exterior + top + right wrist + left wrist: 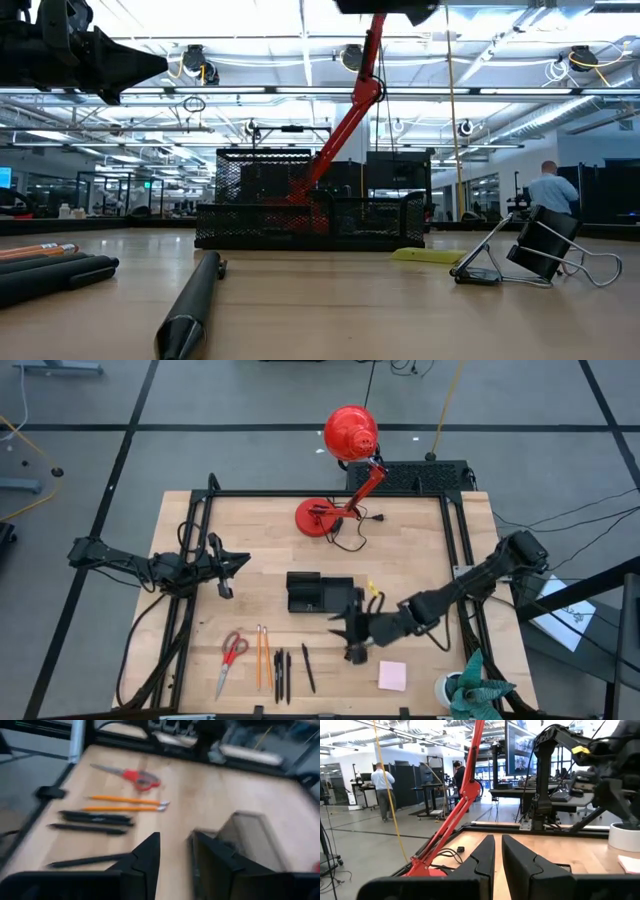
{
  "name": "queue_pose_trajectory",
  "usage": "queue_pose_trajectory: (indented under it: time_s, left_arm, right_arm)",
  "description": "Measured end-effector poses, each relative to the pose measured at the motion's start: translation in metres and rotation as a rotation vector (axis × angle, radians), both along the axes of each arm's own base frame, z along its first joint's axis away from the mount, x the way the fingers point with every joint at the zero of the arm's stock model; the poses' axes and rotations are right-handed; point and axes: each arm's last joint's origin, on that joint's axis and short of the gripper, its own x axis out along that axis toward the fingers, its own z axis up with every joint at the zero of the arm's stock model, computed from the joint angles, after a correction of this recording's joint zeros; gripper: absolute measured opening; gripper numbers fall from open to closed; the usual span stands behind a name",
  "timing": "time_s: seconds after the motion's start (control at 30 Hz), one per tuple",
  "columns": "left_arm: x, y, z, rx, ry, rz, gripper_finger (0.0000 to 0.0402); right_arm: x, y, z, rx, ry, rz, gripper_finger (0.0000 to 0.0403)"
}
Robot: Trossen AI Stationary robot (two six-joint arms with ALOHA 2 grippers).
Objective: Pick and place office supplies into organizer
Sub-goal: Put the yellow eraser into the black mesh desk organizer
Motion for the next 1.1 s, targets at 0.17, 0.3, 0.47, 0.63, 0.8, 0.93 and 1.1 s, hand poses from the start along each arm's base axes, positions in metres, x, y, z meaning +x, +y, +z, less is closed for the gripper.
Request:
queue_pose_trajectory:
  time_s: [0.17,0.3,0.47,0.63,0.8,0.93,1.1]
  left_arm:
    - [0.000,0.000,0.000,0.000,0.000,0.000,0.0042]
    - [0.000,0.000,0.000,0.000,0.000,0.000,0.0042]
    - [0.000,0.000,0.000,0.000,0.000,0.000,0.0042]
    - [0.000,0.000,0.000,0.000,0.001,-0.001,0.0042]
    - [0.000,0.000,0.000,0.001,0.002,0.000,0.0042]
    - [0.000,0.000,0.000,0.001,0.002,-0.001,0.0042]
    - [0.000,0.000,0.000,0.001,0.003,-0.001,0.0042]
  right_arm:
    - [-0.004,0.011,-0.018,0.035,0.068,-0.069,0.0114]
    - [-0.003,0.015,-0.038,0.103,0.144,-0.139,0.0114]
    - [0.002,0.010,-0.068,0.172,0.246,-0.272,0.0114]
    - [0.010,0.002,-0.094,0.272,0.333,-0.357,0.0132]
    - [0.009,-0.003,-0.106,0.330,0.401,-0.442,0.0175]
    - [0.006,-0.006,-0.108,0.338,0.422,-0.492,0.0201]
    - [0.004,-0.007,-0.110,0.373,0.430,-0.546,0.0209]
